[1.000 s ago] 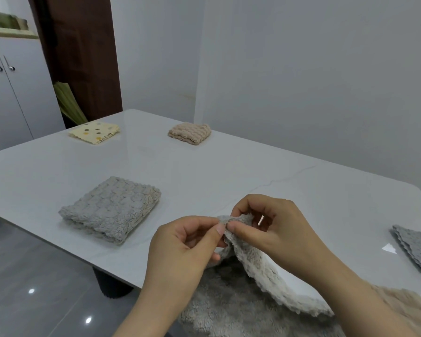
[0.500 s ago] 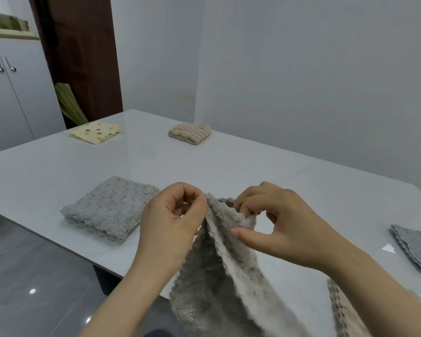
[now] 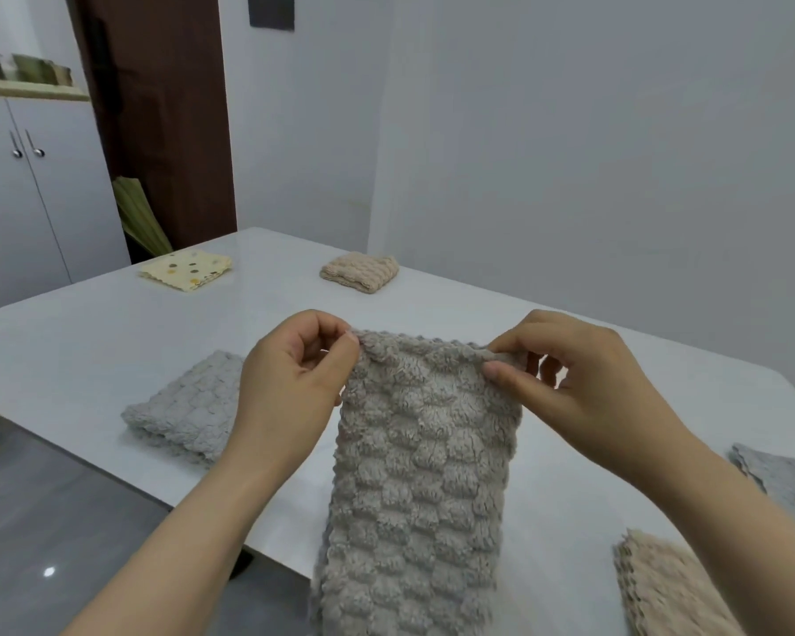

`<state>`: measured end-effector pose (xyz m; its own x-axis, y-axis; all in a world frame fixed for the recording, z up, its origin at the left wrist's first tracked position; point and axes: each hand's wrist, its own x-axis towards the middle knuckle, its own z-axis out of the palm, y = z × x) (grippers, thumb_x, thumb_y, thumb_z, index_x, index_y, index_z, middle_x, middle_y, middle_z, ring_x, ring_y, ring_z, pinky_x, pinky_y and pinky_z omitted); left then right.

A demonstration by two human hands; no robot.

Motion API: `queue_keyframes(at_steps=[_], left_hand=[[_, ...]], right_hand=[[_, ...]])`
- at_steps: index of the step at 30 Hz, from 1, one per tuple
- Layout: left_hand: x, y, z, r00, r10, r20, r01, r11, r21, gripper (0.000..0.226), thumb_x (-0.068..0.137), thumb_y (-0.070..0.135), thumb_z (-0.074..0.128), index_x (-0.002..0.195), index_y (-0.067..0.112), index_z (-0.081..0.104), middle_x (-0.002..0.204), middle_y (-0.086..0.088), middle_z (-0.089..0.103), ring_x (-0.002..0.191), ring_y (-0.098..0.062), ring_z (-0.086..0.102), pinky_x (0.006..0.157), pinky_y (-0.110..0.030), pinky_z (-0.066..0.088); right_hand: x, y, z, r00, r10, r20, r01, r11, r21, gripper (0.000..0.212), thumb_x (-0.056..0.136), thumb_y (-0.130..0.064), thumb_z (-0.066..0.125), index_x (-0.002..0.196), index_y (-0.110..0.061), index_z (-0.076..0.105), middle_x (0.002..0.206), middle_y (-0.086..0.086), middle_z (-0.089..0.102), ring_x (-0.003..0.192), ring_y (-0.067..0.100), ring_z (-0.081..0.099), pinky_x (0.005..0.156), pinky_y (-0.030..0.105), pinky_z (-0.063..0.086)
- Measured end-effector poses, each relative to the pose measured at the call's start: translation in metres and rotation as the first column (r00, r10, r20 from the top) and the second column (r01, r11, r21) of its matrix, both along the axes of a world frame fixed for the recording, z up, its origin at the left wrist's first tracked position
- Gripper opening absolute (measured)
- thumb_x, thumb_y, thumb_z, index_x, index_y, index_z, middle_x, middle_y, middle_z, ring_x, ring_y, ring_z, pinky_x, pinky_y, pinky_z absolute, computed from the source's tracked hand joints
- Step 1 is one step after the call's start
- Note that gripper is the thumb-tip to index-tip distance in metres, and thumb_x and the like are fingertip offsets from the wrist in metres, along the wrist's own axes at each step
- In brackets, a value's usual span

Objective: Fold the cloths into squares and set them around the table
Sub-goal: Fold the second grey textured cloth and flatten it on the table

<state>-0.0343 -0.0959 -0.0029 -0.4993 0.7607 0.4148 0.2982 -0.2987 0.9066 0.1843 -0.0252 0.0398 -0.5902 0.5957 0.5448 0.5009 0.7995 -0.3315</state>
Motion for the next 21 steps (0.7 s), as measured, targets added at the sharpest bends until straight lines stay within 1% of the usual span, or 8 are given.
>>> queue_keyframes(at_steps=[3,7,9,11,13,16,19,21], left_hand=[[0.002,0.002,0.004,1.000,-0.003,-0.020,0.003,1.000,0.020,0.013,0.089,0.011,0.058,0.077,0.015,0.062,0.049,0.013,0.051,0.051,-0.012,0.049,0.047,-0.012,0.044],[0.006,0.005,0.007,0.999,-0.005,-0.054,0.007,0.999,0.041,0.012,0.090,0.011,0.058,0.079,0.014,0.061,0.047,0.012,0.051,0.046,-0.012,0.049,0.047,-0.017,0.046],[0.008,0.005,0.009,0.999,-0.007,-0.053,0.009,0.999,0.051,0.013,0.090,0.013,0.058,0.079,0.016,0.062,0.049,0.011,0.054,0.045,-0.011,0.049,0.046,-0.017,0.045],[0.009,0.005,0.011,0.999,-0.020,-0.033,0.022,0.998,0.057,0.013,0.090,0.014,0.059,0.079,0.018,0.063,0.054,0.011,0.058,0.045,-0.008,0.050,0.045,-0.014,0.044],[0.010,0.005,0.013,0.998,-0.042,-0.047,0.044,0.998,0.051,0.011,0.090,0.015,0.060,0.081,0.019,0.065,0.062,0.009,0.064,0.050,-0.006,0.053,0.047,-0.016,0.046],[0.010,0.007,0.013,0.993,-0.053,-0.107,0.058,0.997,0.042,0.008,0.089,0.018,0.061,0.083,0.020,0.067,0.075,0.005,0.069,0.062,-0.009,0.058,0.060,-0.029,0.051],[0.013,0.006,0.018,0.986,-0.076,-0.149,0.084,0.995,0.052,0.009,0.088,0.019,0.062,0.083,0.022,0.068,0.076,0.006,0.069,0.065,-0.010,0.059,0.060,-0.031,0.050],[0.015,0.005,0.024,0.979,-0.101,-0.177,0.115,0.991,0.073,0.010,0.088,0.018,0.063,0.083,0.024,0.069,0.076,0.007,0.069,0.066,-0.011,0.060,0.059,-0.033,0.051]], right_hand=[[0.002,0.001,0.002,0.996,-0.079,-0.028,0.079,0.997,-0.014,0.021,0.084,-0.025,0.072,0.104,-0.027,0.067,0.082,-0.015,0.060,0.075,0.011,0.056,0.068,0.015,0.044],[0.002,0.005,0.004,0.984,-0.178,-0.004,0.178,0.982,-0.058,0.043,0.082,-0.021,0.073,0.122,-0.028,0.059,0.087,-0.016,0.054,0.076,0.006,0.054,0.070,0.008,0.039],[0.002,0.007,0.006,0.971,-0.227,0.070,0.230,0.972,-0.037,0.040,0.084,-0.019,0.070,0.122,-0.026,0.060,0.084,-0.014,0.050,0.074,0.002,0.052,0.069,0.008,0.036],[0.004,0.007,0.007,0.961,-0.247,0.128,0.255,0.966,-0.053,0.028,0.086,-0.023,0.069,0.113,-0.028,0.066,0.079,-0.012,0.049,0.071,0.000,0.049,0.066,0.008,0.036],[0.006,0.006,0.007,0.966,-0.226,0.127,0.242,0.962,-0.128,0.020,0.084,-0.032,0.069,0.104,-0.032,0.068,0.081,-0.011,0.051,0.075,-0.001,0.051,0.067,0.009,0.039],[0.007,0.005,0.005,0.979,-0.178,0.100,0.192,0.968,-0.160,0.029,0.082,-0.041,0.067,0.109,-0.035,0.064,0.095,-0.017,0.054,0.090,-0.002,0.053,0.074,0.015,0.046],[0.000,0.002,0.006,0.993,-0.081,0.081,0.095,0.980,-0.174,0.033,0.086,-0.039,0.065,0.118,-0.036,0.061,0.112,-0.022,0.057,0.106,-0.005,0.053,0.087,0.018,0.049],[-0.007,0.002,0.009,1.000,-0.005,0.019,0.009,0.976,-0.215,0.032,0.088,-0.035,0.065,0.120,-0.036,0.062,0.119,-0.023,0.060,0.113,-0.007,0.053,0.095,0.020,0.048]])
